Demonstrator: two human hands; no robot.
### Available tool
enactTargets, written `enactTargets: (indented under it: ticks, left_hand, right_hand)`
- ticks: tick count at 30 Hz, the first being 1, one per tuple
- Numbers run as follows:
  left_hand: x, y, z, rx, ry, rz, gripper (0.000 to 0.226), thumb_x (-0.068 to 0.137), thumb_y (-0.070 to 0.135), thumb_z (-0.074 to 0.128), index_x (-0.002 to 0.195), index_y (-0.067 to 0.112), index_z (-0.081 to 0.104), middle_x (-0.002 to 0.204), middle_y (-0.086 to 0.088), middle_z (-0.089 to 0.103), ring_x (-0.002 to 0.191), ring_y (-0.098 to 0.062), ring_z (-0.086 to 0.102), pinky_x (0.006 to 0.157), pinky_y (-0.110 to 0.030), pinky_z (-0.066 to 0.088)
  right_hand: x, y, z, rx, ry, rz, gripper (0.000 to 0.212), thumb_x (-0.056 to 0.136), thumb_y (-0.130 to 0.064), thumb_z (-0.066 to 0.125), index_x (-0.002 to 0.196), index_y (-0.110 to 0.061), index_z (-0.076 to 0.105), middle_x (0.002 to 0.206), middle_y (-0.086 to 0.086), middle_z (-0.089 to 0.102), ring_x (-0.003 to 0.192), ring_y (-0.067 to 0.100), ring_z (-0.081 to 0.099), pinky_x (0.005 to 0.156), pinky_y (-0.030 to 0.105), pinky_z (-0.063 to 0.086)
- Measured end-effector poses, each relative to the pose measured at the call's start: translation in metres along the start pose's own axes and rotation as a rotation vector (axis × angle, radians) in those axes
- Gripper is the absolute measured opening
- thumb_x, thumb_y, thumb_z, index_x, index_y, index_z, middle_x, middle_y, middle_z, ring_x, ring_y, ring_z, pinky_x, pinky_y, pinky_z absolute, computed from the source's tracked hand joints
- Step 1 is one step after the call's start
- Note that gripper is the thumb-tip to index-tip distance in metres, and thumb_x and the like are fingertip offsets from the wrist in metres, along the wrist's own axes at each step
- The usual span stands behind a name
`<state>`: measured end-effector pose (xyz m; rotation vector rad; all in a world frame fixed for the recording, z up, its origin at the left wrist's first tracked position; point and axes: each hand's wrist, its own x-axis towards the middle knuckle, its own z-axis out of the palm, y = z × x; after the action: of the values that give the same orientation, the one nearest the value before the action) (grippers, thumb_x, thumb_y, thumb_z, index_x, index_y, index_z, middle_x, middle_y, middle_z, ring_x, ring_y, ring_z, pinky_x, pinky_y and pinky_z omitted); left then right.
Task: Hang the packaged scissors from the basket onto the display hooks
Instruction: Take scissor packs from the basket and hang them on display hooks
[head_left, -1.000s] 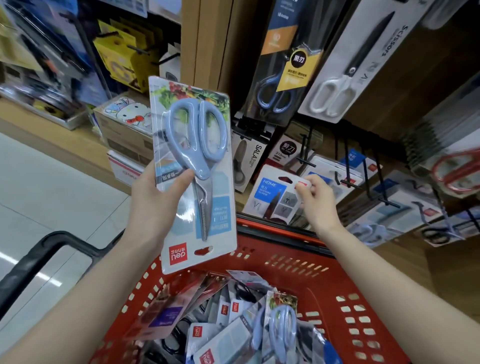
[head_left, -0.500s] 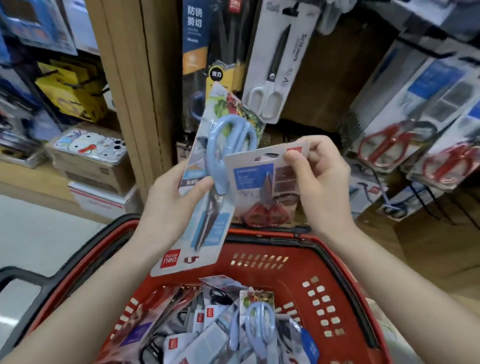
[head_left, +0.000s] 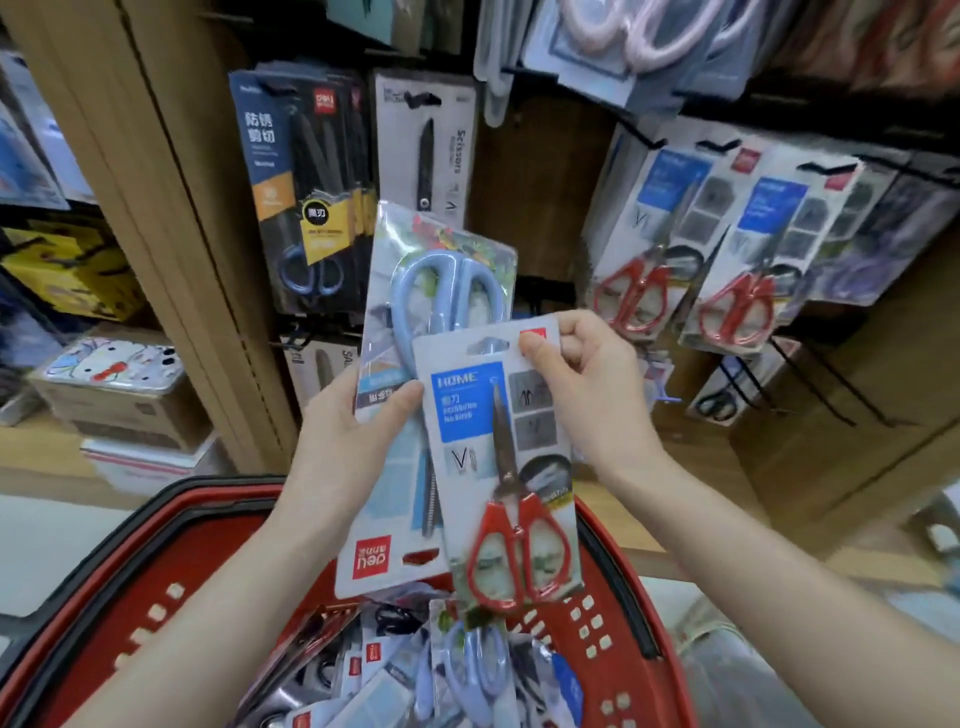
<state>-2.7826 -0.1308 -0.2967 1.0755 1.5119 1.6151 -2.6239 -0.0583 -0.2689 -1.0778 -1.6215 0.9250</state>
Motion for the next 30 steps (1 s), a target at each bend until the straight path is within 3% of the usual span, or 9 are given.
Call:
enactTargets:
  ticks: [3, 6, 11, 14, 17, 19, 23, 27, 30]
  left_hand:
    - [-0.014, -0.005, 0.010, 0.042, -0.047, -0.054, 0.012, 0.090, 0.021, 0.061, 0.083, 0.030, 0.065, 0.079, 0.015, 0.073, 0.079, -0.012, 0.071, 0.072, -0.036, 0.054]
    - [-0.027, -0.012, 0.020, 0.088, -0.088, -0.085, 0.013, 0.091, 0.020, 0.060, 0.085, 0.029, 0.068, 0.083, 0.016, 0.073, 0.084, -0.009, 0.069, 0.079, -0.036, 0.053]
    - [-0.042, -0.019, 0.048, 0.174, -0.152, -0.061, 0.015, 0.090, 0.021, 0.061, 0.094, 0.034, 0.067, 0.087, 0.028, 0.070, 0.088, 0.007, 0.063, 0.076, -0.019, 0.045]
    - [-0.045, -0.024, 0.065, 0.179, -0.145, -0.082, 0.015, 0.092, 0.022, 0.059, 0.100, 0.031, 0.068, 0.092, 0.022, 0.071, 0.096, 0.000, 0.063, 0.085, -0.026, 0.048]
    - [-0.045, -0.026, 0.078, 0.175, -0.125, -0.066, 0.021, 0.094, 0.020, 0.056, 0.090, 0.039, 0.065, 0.086, 0.028, 0.069, 0.089, 0.010, 0.060, 0.078, -0.017, 0.043]
    - [-0.042, -0.027, 0.082, 0.183, -0.093, -0.052, 0.021, 0.094, 0.019, 0.056, 0.089, 0.038, 0.065, 0.087, 0.026, 0.068, 0.092, 0.005, 0.061, 0.078, -0.018, 0.043]
    - [-0.034, -0.026, 0.088, 0.190, -0.041, -0.061, 0.016, 0.094, 0.020, 0.055, 0.090, 0.033, 0.064, 0.086, 0.022, 0.067, 0.092, -0.010, 0.063, 0.080, -0.032, 0.047]
    - [-0.024, -0.017, 0.099, 0.217, -0.051, -0.030, 0.016, 0.095, 0.023, 0.053, 0.090, 0.034, 0.064, 0.079, 0.025, 0.069, 0.084, -0.001, 0.064, 0.070, -0.023, 0.046]
    - [-0.015, -0.008, 0.111, 0.221, -0.048, 0.000, 0.017, 0.095, 0.022, 0.055, 0.088, 0.034, 0.064, 0.085, 0.020, 0.068, 0.089, -0.007, 0.064, 0.078, -0.031, 0.048]
  right_hand:
    - [-0.021, 0.016, -0.013, 0.075, -0.036, 0.164, 0.009, 0.093, -0.021, 0.058, 0.095, -0.013, 0.060, 0.082, 0.008, 0.072, 0.075, 0.018, 0.070, 0.066, 0.031, 0.056]
    - [-0.040, 0.032, -0.030, 0.122, -0.081, 0.287, 0.013, 0.093, -0.024, 0.057, 0.098, -0.013, 0.061, 0.089, 0.009, 0.073, 0.082, 0.023, 0.070, 0.073, 0.038, 0.057]
    - [-0.062, 0.046, -0.056, 0.156, -0.182, 0.414, 0.016, 0.093, -0.019, 0.057, 0.102, -0.010, 0.067, 0.094, 0.005, 0.074, 0.089, 0.020, 0.071, 0.082, 0.038, 0.056]
    - [-0.064, 0.044, -0.079, 0.100, -0.137, 0.385, 0.009, 0.092, -0.018, 0.059, 0.094, -0.010, 0.063, 0.091, 0.007, 0.073, 0.086, 0.022, 0.069, 0.080, 0.038, 0.054]
    - [-0.061, 0.050, -0.111, 0.014, -0.011, 0.320, 0.010, 0.090, -0.020, 0.061, 0.088, -0.011, 0.059, 0.091, 0.015, 0.069, 0.082, 0.029, 0.066, 0.077, 0.045, 0.053]
    - [-0.056, 0.057, -0.132, 0.017, 0.116, 0.281, 0.007, 0.089, -0.019, 0.062, 0.086, -0.013, 0.061, 0.085, 0.010, 0.070, 0.078, 0.021, 0.064, 0.074, 0.042, 0.052]
    - [-0.034, 0.065, -0.171, 0.014, 0.292, 0.235, 0.006, 0.091, -0.020, 0.061, 0.087, -0.017, 0.066, 0.087, 0.000, 0.073, 0.084, 0.016, 0.069, 0.081, 0.045, 0.056]
    - [-0.004, 0.064, -0.196, -0.074, 0.348, 0.179, 0.011, 0.092, -0.025, 0.060, 0.082, -0.025, 0.063, 0.094, 0.003, 0.072, 0.092, 0.022, 0.068, 0.086, 0.052, 0.053]
    - [0.028, 0.054, -0.208, -0.127, 0.404, 0.105, 0.015, 0.094, -0.024, 0.055, 0.079, -0.022, 0.057, 0.096, 0.009, 0.069, 0.094, 0.025, 0.066, 0.088, 0.052, 0.051]
